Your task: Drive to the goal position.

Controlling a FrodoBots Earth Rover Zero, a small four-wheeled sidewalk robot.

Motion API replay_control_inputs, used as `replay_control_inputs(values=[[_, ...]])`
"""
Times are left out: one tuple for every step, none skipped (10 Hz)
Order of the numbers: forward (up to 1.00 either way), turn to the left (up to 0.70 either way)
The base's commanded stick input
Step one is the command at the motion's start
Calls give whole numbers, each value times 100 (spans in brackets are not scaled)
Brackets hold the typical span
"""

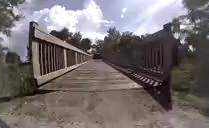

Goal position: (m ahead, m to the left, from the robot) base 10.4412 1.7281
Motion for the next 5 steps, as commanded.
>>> replay_control_inputs(values=[[85,0],[85,0],[85,0],[85,0],[85,0]])
